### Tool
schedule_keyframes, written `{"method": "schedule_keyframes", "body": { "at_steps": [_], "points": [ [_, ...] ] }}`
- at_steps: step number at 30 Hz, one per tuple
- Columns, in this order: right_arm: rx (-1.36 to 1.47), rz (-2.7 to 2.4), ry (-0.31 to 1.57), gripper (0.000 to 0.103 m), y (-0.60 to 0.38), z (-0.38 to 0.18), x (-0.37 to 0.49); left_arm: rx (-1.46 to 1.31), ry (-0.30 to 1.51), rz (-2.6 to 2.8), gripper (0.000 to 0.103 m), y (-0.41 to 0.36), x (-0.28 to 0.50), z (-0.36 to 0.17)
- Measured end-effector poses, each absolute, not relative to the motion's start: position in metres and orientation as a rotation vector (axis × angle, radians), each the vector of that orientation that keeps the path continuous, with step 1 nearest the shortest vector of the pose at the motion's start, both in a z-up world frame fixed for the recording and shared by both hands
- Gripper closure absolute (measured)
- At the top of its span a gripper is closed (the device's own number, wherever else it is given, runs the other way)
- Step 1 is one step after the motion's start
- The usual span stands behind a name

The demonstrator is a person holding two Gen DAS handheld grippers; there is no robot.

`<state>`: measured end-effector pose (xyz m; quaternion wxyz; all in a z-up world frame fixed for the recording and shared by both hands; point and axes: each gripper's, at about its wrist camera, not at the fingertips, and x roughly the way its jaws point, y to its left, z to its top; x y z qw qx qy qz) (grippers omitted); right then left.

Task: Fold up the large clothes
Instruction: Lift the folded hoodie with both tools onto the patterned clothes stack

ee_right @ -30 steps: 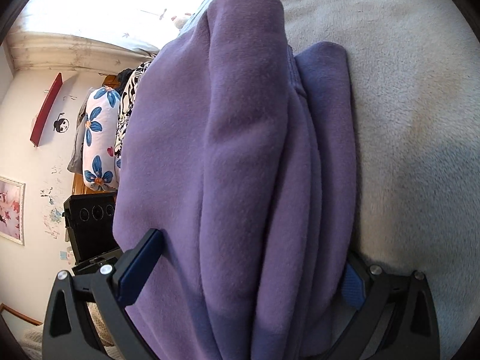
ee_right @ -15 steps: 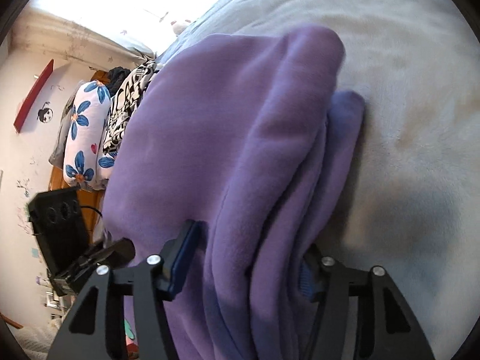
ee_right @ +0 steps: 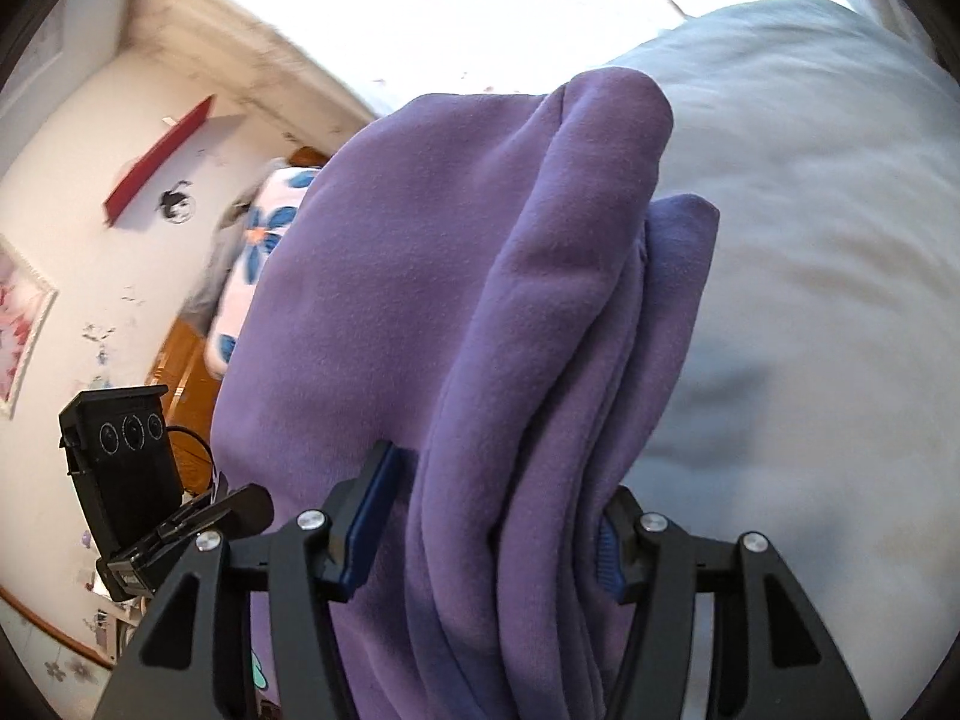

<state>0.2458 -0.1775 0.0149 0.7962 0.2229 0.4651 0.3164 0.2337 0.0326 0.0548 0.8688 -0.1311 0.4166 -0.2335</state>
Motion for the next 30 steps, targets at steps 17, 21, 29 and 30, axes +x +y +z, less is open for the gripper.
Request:
{"method": "schedule_keyframes", "body": {
  "at_steps": [17, 21, 29, 30],
  "points": [
    [0.588, 0.778, 0.908, 0.044, 0.072, -0.002, 0.521, -0.17, 0.811, -0.377, 0.01, 0.286, 0.491, 0.09],
    [0.611, 0.709, 1.034, 0.043, 0.087, -0.089, 0.562, -0.175, 0.935, -0.325, 0.006, 0.299, 0.555, 0.005],
    [0.586, 0.717, 1.03, 0.039, 0.089, -0.133, 0.573, -0.325, 0.886, -0.369, 0.0, 0.318, 0.574, -0.054],
    [0.551, 0.714, 1.038, 0.038, 0.091, -0.128, 0.572, -0.323, 0.889, -0.356, 0.0, 0.32, 0.578, -0.051]
  ]
}}
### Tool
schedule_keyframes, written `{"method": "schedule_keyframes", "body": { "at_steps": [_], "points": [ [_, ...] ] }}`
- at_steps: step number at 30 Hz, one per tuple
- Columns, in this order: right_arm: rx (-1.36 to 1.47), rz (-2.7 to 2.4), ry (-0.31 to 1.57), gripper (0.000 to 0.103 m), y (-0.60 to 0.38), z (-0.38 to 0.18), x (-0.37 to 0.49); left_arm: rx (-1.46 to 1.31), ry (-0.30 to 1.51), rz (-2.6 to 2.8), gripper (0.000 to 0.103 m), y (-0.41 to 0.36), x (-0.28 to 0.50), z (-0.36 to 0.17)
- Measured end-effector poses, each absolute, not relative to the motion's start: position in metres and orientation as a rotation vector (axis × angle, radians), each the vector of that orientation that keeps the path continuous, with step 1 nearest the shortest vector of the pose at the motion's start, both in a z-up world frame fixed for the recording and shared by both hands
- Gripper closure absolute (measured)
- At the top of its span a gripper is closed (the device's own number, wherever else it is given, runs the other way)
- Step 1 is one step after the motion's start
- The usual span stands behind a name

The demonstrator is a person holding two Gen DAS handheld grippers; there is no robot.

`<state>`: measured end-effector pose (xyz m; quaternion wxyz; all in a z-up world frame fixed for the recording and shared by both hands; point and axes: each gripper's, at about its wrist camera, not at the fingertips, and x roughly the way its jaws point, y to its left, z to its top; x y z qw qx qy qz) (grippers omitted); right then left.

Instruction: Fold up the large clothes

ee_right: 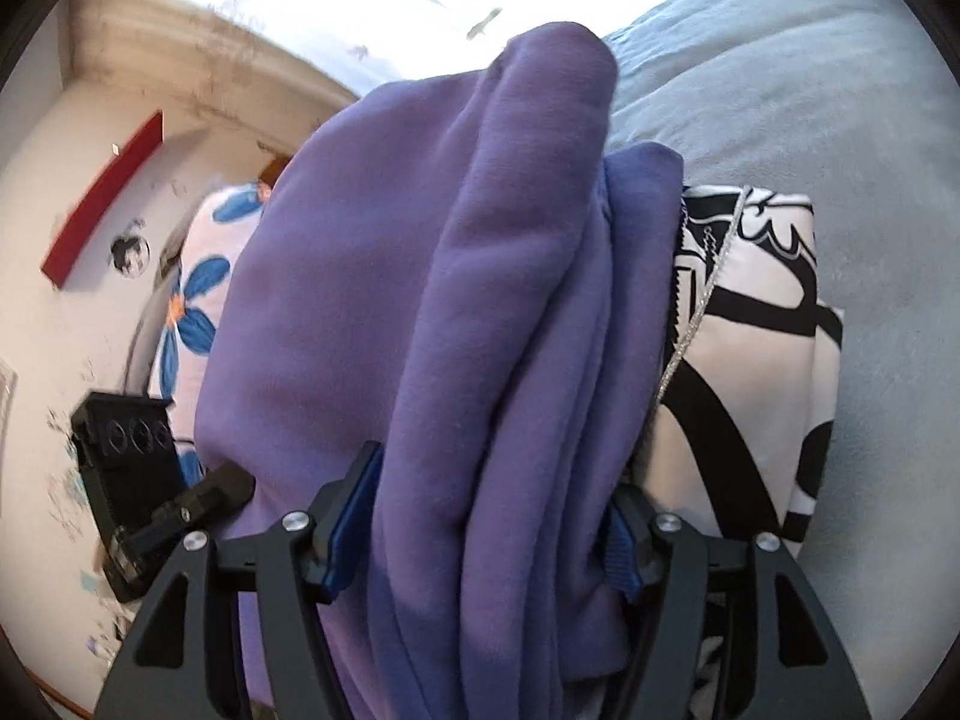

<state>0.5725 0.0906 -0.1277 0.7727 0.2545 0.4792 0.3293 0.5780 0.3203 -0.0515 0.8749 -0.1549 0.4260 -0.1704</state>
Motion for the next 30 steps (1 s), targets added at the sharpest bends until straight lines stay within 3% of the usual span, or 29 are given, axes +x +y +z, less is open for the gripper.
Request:
{"method": "schedule_keyframes", "body": {
  "at_steps": [8, 23, 30],
  "points": [
    [0.301, 0.596, 1.049, 0.033, 0.091, -0.076, 0.525, -0.297, 0.913, -0.215, 0.0, 0.306, 0.546, -0.021],
    [0.107, 0.54, 0.977, 0.033, 0.014, 0.064, 0.341, -0.202, 0.842, -0.169, 0.0, 0.223, 0.345, 0.111],
    [0.004, 0.548, 0.906, 0.033, -0.013, 0.128, 0.24, -0.225, 0.837, -0.146, 0.0, 0.188, 0.257, 0.149]
  ]
}}
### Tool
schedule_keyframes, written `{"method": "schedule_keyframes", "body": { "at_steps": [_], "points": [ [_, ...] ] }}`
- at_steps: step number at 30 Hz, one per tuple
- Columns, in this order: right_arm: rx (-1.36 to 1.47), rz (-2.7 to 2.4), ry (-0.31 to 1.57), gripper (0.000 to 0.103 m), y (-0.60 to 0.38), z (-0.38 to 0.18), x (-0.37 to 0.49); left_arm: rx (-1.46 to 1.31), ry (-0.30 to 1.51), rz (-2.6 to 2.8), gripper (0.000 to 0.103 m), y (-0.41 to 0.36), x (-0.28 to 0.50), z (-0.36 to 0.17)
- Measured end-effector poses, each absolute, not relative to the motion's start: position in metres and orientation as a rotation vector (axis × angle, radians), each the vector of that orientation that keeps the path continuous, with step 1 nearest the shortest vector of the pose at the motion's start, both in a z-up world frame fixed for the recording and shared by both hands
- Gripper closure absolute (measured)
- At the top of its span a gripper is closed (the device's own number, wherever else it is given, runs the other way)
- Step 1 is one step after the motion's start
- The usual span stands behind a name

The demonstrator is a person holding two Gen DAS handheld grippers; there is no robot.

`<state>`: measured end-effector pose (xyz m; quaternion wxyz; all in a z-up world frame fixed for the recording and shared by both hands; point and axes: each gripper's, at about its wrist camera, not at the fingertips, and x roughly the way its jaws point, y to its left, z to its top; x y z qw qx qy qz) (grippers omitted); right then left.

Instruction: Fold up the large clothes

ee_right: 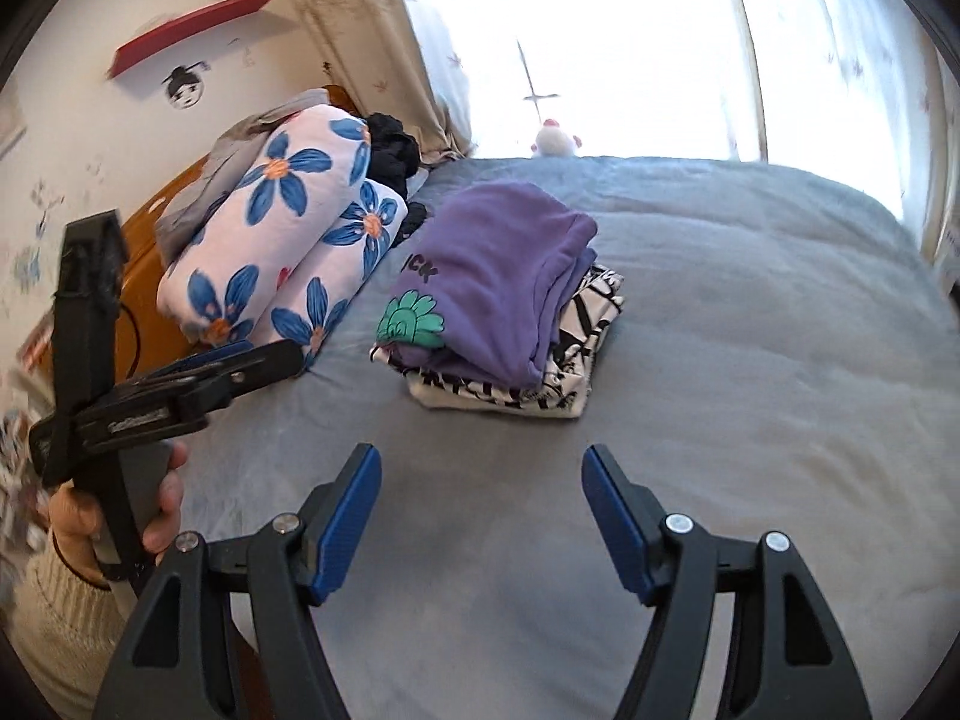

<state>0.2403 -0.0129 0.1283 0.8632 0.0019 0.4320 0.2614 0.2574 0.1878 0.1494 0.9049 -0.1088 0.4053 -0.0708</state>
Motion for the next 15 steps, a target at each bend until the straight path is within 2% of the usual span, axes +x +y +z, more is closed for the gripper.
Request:
{"method": "schedule_keyframes", "body": {
  "at_steps": [6, 15],
  "points": [
    [-0.067, 0.5, 0.892, 0.033, -0.034, 0.133, 0.178, -0.184, 0.858, -0.16, 0.0, 0.153, 0.191, 0.147],
    [-0.06, 0.372, 0.874, 0.033, -0.088, 0.068, 0.114, -0.174, 0.768, -0.15, 0.0, 0.101, 0.096, 0.1]
  ]
}}
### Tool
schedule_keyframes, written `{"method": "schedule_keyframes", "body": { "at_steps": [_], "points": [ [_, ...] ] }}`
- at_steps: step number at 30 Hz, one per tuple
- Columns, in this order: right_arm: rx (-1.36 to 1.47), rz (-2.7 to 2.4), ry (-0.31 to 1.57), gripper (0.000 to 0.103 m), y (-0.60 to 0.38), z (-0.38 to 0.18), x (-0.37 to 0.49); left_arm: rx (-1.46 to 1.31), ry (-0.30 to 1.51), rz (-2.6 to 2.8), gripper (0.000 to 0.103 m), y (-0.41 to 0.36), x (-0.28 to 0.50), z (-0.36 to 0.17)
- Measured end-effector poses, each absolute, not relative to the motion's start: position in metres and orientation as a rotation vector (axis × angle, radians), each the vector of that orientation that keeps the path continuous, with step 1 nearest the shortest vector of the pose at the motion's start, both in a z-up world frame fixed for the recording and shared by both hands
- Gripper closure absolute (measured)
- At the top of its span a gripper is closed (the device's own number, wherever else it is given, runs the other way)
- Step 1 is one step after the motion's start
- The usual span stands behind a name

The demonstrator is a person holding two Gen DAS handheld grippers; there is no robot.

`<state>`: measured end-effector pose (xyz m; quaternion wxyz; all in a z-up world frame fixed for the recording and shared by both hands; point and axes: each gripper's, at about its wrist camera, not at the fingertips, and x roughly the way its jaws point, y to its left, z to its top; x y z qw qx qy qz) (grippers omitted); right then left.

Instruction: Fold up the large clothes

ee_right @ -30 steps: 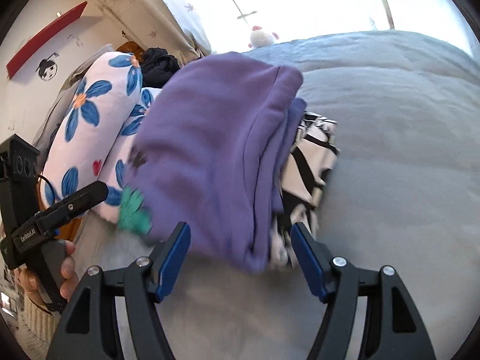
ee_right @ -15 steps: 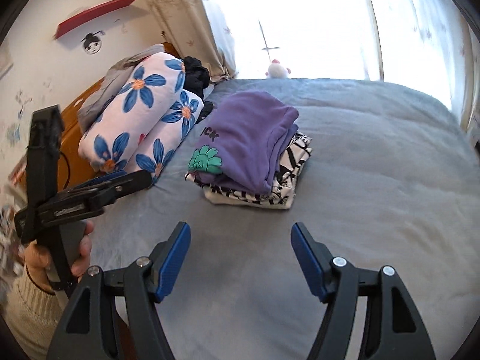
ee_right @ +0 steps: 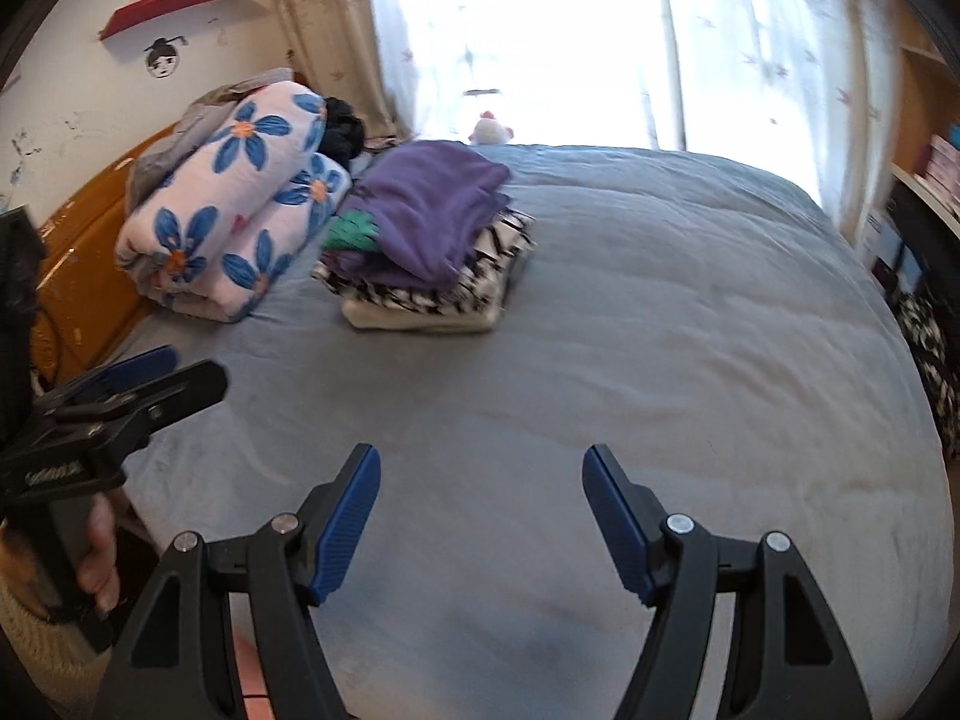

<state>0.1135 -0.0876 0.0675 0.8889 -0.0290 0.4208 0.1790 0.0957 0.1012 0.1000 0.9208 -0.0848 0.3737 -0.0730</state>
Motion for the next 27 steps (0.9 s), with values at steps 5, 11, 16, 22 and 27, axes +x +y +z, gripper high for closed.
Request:
{"method": "schedule_keyframes", "body": {
  "at_steps": [5, 11, 16, 22, 27],
  "points": [
    [-0.019, 0.308, 0.891, 0.033, -0.111, 0.03, 0.09, -0.185, 0.779, -0.109, 0.0, 0.082, 0.07, 0.061],
    [0.021, 0.242, 0.875, 0.033, -0.131, 0.009, 0.067, -0.201, 0.789, -0.041, 0.0, 0.07, 0.054, 0.029],
    [0.024, 0.198, 0.845, 0.033, -0.139, -0.002, 0.05, -0.178, 0.818, -0.026, 0.0, 0.058, 0.045, 0.011],
    [-0.002, 0.185, 0.838, 0.033, -0.136, -0.01, 0.037, -0.163, 0.826, -0.024, 0.0, 0.041, 0.034, 0.005],
    [-0.02, 0.192, 0.845, 0.033, -0.132, -0.017, 0.032, -0.135, 0.838, -0.019, 0.0, 0.032, 0.027, -0.001]
  ]
}}
